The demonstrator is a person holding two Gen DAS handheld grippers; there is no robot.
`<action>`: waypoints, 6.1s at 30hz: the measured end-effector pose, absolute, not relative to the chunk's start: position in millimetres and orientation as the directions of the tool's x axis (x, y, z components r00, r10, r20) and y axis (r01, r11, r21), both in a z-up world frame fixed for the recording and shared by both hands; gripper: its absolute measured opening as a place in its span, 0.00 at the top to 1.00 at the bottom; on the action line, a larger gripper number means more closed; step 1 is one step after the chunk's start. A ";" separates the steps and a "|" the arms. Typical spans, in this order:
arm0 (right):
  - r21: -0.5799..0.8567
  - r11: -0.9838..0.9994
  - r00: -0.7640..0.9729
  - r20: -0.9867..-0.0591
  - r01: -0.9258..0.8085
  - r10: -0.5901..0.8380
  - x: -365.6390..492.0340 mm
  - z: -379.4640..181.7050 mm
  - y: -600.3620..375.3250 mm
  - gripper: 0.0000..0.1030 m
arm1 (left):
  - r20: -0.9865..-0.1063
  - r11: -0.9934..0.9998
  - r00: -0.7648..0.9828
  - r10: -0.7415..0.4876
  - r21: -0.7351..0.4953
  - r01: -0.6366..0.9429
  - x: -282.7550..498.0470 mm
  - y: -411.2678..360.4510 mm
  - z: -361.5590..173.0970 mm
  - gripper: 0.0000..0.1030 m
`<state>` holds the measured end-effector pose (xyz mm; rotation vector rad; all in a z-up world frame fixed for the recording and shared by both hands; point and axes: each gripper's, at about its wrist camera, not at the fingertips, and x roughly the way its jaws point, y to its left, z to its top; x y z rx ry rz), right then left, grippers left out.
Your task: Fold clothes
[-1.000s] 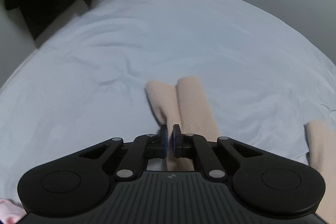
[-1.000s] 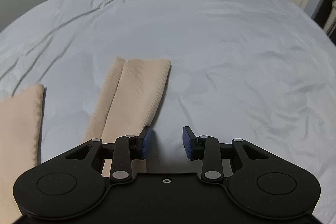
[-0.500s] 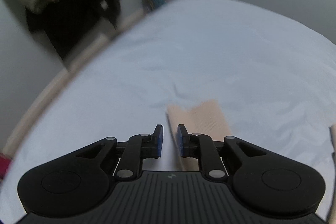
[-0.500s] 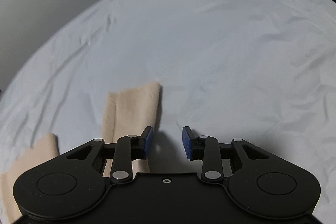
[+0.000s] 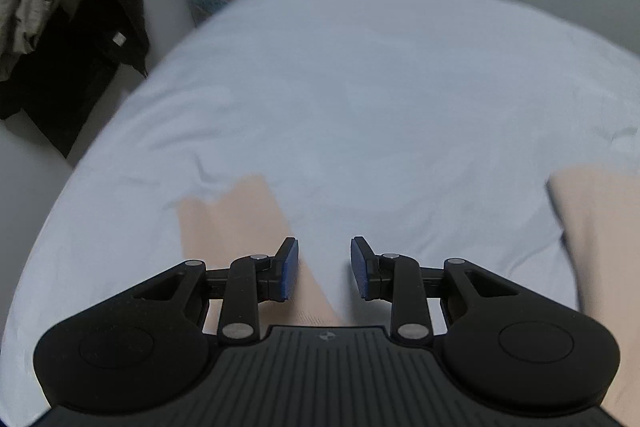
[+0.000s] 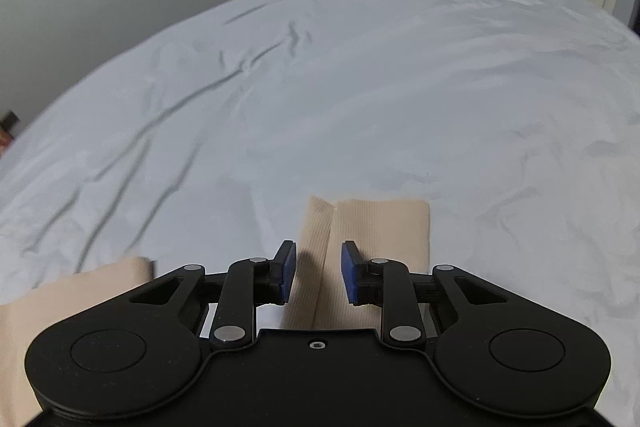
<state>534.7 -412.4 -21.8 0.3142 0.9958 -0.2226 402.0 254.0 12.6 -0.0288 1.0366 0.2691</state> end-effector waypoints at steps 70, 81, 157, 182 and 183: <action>0.486 0.827 0.563 -0.782 0.281 0.269 499.5 -39.2 -464.8 0.75 | -0.828 0.983 0.533 0.175 0.118 -0.140 354.0 268.2 16.4 0.70; 0.399 0.890 0.608 -0.770 0.223 0.193 501.3 -27.2 -453.6 0.98 | -0.855 0.982 0.489 0.174 0.115 -0.149 356.0 266.6 -4.9 0.70; 0.741 0.515 0.571 -0.666 0.431 0.480 96.0 -62.5 -400.1 0.98 | -0.753 0.783 0.532 -0.388 -0.574 -0.240 51.3 196.9 -23.1 0.99; 0.568 0.763 0.608 -0.735 0.309 0.301 79.0 -5.9 -378.4 0.57 | -0.830 0.975 0.553 -0.070 -0.175 -0.139 38.7 143.3 40.7 0.54; 0.555 0.781 0.624 -0.726 0.285 0.289 77.2 1.0 -375.3 0.55 | -0.827 0.981 0.560 -0.052 -0.147 -0.126 35.9 135.0 47.9 0.52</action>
